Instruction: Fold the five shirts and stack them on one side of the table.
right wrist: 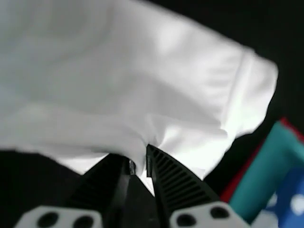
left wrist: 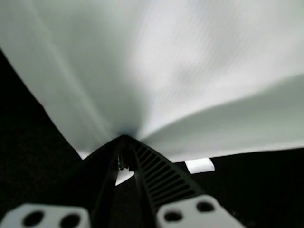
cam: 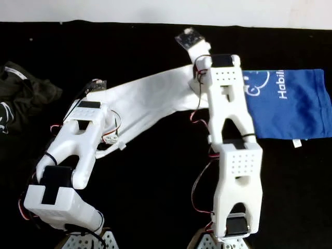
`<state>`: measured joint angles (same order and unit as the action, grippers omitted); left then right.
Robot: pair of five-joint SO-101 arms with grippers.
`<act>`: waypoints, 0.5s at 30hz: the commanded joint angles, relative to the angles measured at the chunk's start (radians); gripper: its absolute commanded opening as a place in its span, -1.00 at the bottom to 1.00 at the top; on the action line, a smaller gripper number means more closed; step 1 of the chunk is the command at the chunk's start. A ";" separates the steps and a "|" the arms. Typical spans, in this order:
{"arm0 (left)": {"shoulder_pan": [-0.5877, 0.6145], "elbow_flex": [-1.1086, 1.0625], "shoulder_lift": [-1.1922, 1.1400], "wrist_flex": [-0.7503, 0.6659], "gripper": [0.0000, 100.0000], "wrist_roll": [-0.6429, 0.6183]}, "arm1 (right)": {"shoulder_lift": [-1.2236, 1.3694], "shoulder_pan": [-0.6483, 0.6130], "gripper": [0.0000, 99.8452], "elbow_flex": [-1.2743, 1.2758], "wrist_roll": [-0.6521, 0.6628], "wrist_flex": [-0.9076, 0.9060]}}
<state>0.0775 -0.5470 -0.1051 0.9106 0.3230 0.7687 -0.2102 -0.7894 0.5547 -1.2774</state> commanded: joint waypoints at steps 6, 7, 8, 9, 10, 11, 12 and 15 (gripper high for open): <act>-0.007 0.022 -0.007 -0.014 -0.98 -0.006 | 0.239 0.013 -0.71 -0.395 -0.210 0.064; -0.007 0.022 -0.007 -0.014 -0.98 -0.005 | 0.257 0.018 -0.71 -0.432 -0.261 0.064; -0.007 0.022 -0.007 -0.014 -0.98 -0.005 | 0.268 0.019 -0.71 -0.472 -0.304 0.065; -0.007 0.022 -0.007 -0.014 -0.98 -0.005 | 0.277 0.027 -0.72 -0.512 -0.342 0.065; -0.007 0.022 -0.007 -0.014 -0.98 -0.005 | 0.280 0.031 -0.72 -0.542 -0.373 0.065; -0.007 0.022 -0.007 -0.014 -0.98 -0.005 | 0.280 0.033 -0.72 -0.567 -0.396 0.064; -0.007 0.022 -0.007 -0.014 -0.98 -0.005 | 0.280 0.039 -0.72 -0.587 -0.404 0.062; -0.007 0.022 -0.007 -0.014 -0.98 -0.005 | 0.274 0.042 -0.72 -0.608 -0.402 0.015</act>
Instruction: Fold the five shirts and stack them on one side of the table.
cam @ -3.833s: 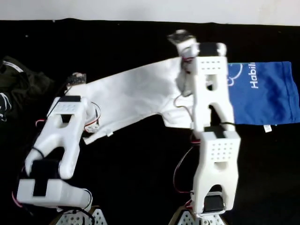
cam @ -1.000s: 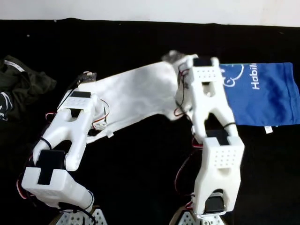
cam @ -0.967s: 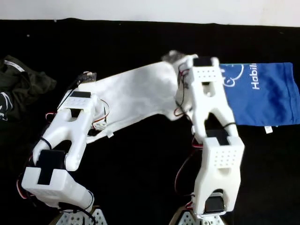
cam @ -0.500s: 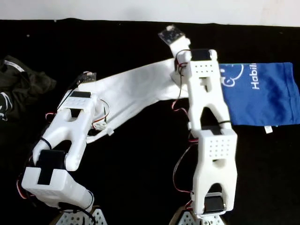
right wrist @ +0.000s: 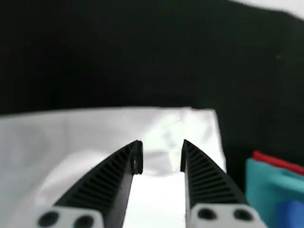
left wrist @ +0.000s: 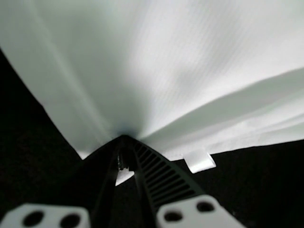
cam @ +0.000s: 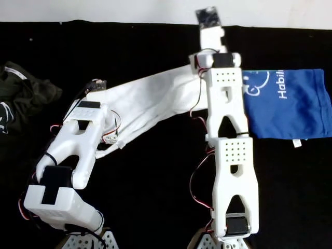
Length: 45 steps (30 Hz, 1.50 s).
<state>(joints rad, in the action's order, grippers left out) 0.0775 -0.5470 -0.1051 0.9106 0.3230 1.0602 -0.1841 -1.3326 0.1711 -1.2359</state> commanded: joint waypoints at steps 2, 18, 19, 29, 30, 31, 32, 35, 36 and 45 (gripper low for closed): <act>-0.007 0.022 -0.007 -0.014 -0.98 -0.005 | -0.019 0.005 -0.72 -0.065 -0.017 -0.130; -0.007 0.022 -0.007 -0.014 -0.98 -0.005 | 0.010 -0.159 -0.99 -0.038 0.080 -0.331; -0.007 0.022 -0.007 -0.014 -0.98 -0.005 | 0.027 -0.163 -0.99 -0.033 0.078 -0.315; -0.007 0.022 -0.002 -0.014 -0.98 -0.009 | 0.157 -0.165 -0.99 -0.027 0.078 -0.102; -0.007 0.021 0.002 -0.012 -0.98 -0.009 | 0.142 -0.165 -0.99 -0.027 0.078 -0.119; -0.007 0.022 0.004 -0.008 -0.97 -0.011 | 0.120 -0.163 -0.99 -0.027 0.078 -0.142; -0.007 0.028 0.004 0.012 -0.97 -0.011 | 0.093 -0.162 -0.99 -0.027 0.078 -0.170; -0.007 0.091 0.004 0.106 -0.97 -0.041 | 0.012 -0.162 -0.99 -0.027 0.078 -0.229; -0.002 0.122 0.004 0.141 -0.97 -0.052 | -0.018 -0.160 -0.99 -0.027 0.080 -0.245; -0.001 0.274 0.005 0.351 -0.97 -0.058 | -0.240 -0.104 -0.99 -0.027 0.080 -0.397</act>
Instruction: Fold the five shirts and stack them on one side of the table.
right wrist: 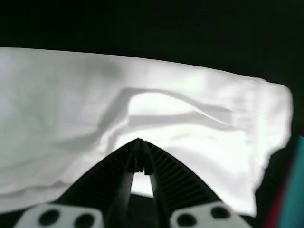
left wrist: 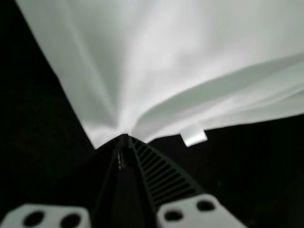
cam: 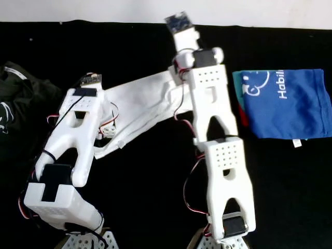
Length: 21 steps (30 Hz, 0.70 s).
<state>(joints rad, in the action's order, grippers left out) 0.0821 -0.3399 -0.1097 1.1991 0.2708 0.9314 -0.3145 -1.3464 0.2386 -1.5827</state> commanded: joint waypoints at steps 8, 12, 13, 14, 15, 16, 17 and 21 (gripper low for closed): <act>0.010 0.193 0.116 0.184 -0.97 -0.003 | -0.199 0.067 -0.99 -0.013 0.009 -0.176; 0.079 0.200 0.131 0.183 -0.97 -0.002 | -0.275 0.071 -0.99 -0.008 0.009 -0.183; 0.097 0.202 0.128 0.183 -0.97 -0.002 | -0.306 0.071 -0.99 -0.005 0.008 -0.183; 0.116 0.203 0.124 0.183 -0.95 -0.002 | -0.338 0.071 -0.99 -0.004 0.000 -0.183; 0.133 0.208 0.116 0.183 -0.91 -0.002 | -0.372 0.071 -0.99 -0.002 -0.025 -0.183; 0.147 0.213 0.105 0.183 -0.85 -0.002 | -0.401 0.071 -0.99 0.002 -0.052 -0.185; 0.159 0.214 0.091 0.181 -0.78 -0.002 | -0.429 0.074 -0.99 0.030 -0.075 -0.185; 0.193 0.245 0.016 0.155 -0.59 -0.002 | -0.533 0.088 -0.99 0.219 -0.112 -0.183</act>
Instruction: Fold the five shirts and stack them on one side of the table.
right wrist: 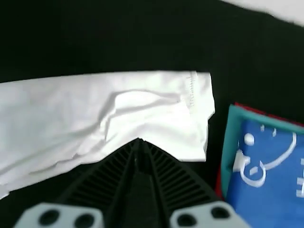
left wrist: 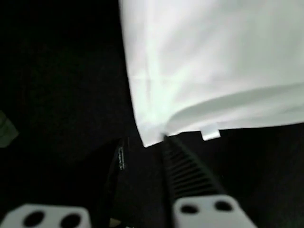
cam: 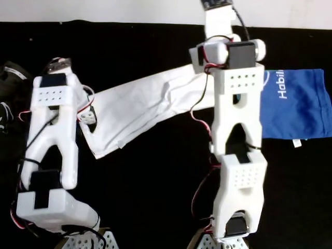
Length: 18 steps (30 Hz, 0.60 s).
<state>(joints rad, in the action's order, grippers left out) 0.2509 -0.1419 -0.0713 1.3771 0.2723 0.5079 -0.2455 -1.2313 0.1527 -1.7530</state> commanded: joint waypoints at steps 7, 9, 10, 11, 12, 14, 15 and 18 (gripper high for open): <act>0.056 0.134 -0.151 -0.021 -0.60 -0.008 | -0.285 0.016 -0.99 0.389 -0.018 -0.008; 0.062 0.165 -0.186 -0.015 -0.59 -0.008 | -0.309 0.018 -0.99 0.464 -0.018 -0.002; 0.064 0.182 -0.200 -0.015 -0.59 -0.008 | -0.315 0.019 -0.99 0.503 -0.018 0.010; 0.065 0.194 -0.214 -0.015 -0.59 -0.008 | -0.321 0.019 -0.99 0.536 -0.018 0.025; 0.065 0.208 -0.225 -0.015 -0.59 -0.008 | -0.325 0.019 -0.99 0.567 -0.018 0.045; 0.065 0.226 -0.245 -0.014 -0.59 -0.009 | -0.326 0.019 -0.99 0.607 -0.018 0.070; 0.065 0.231 -0.254 -0.014 -0.59 -0.009 | -0.326 0.019 -0.99 0.622 -0.018 0.081; 0.064 0.236 -0.274 -0.014 -0.59 -0.009 | -0.326 0.016 -0.99 0.647 -0.018 0.091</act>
<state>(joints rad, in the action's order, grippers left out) 0.3030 0.0591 -0.3429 1.3709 0.2723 0.2394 -0.2378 -0.5992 0.1419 -1.6855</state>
